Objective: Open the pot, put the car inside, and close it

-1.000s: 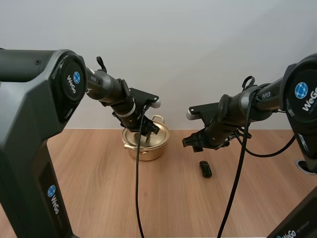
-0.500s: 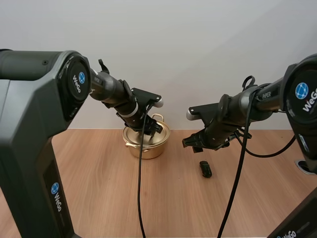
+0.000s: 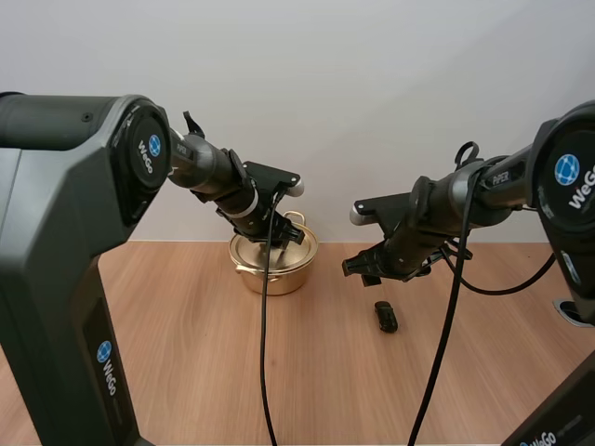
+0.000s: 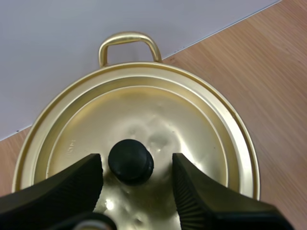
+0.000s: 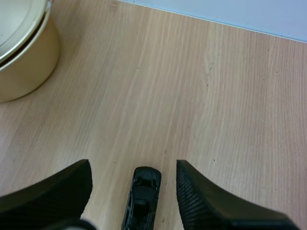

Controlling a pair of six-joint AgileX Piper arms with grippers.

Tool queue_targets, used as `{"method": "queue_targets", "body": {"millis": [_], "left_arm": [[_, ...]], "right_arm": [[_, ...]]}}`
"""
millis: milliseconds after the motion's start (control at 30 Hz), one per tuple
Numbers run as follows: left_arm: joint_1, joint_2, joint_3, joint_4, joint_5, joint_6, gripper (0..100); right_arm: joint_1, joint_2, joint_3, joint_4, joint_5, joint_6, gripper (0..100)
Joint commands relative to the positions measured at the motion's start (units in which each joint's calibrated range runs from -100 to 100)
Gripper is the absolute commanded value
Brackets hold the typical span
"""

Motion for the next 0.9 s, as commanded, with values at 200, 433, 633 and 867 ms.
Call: {"method": "queue_targets", "body": {"millis": [200, 433, 633, 867], "left_arm": [[-0.03, -0.1, -1.44, -0.36, -0.09, 0.02, 71], [-0.03, -0.1, -2.84, -0.73, -0.28, 0.02, 71], [-0.03, -0.1, -2.84, -0.73, 0.68, 0.02, 64], [-0.03, -0.1, -2.84, -0.73, 1.42, 0.02, 30]], "right_arm": [[0.06, 0.0, 0.0, 0.01, 0.08, -0.02, 85], [0.06, 0.0, 0.0, 0.01, 0.08, -0.02, 85], [0.06, 0.0, 0.0, 0.01, 0.24, -0.02, 85], [0.06, 0.0, 0.0, 0.01, 0.87, -0.02, 85]]}}
